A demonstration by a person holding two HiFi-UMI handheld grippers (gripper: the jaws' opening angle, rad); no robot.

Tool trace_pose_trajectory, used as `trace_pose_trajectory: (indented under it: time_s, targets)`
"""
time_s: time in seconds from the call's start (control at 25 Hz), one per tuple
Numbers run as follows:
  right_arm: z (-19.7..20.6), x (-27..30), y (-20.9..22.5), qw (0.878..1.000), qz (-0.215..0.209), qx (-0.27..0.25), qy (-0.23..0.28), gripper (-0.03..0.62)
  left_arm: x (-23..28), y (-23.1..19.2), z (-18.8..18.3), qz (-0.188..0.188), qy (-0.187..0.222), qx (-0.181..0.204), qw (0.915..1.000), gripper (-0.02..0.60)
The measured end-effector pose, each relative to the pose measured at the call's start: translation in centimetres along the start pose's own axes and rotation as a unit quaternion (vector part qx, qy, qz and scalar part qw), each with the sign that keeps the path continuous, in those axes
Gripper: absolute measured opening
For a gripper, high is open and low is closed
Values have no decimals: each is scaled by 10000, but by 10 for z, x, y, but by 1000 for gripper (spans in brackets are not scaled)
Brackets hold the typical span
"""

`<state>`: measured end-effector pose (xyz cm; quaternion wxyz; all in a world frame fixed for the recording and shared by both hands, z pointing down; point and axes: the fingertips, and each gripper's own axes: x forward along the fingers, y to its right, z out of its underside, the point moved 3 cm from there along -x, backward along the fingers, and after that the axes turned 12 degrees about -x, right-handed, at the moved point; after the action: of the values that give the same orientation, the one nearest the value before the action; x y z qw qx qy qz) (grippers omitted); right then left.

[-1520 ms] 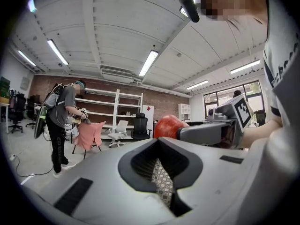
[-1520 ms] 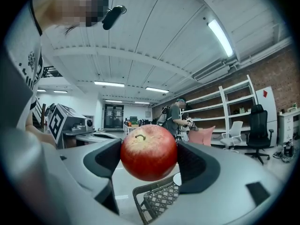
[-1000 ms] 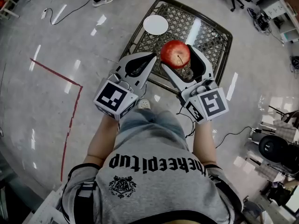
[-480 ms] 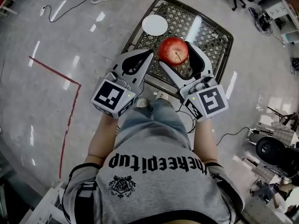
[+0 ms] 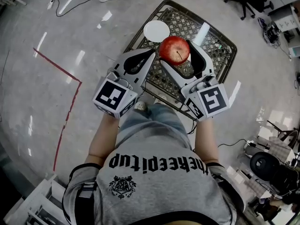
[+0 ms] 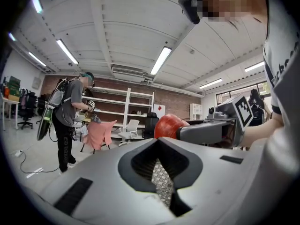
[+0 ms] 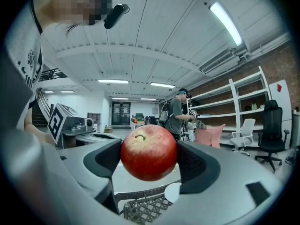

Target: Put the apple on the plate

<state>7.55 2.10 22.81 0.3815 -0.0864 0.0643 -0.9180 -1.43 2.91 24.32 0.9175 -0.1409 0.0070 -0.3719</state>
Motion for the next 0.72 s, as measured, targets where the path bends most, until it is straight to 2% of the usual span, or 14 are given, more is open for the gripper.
trace_pose_trajectory:
  time_s: [0.72]
  targets:
    - [23,3,61,9981,-573,118,182,387,57,3,-4,-649,57,80,9978,12]
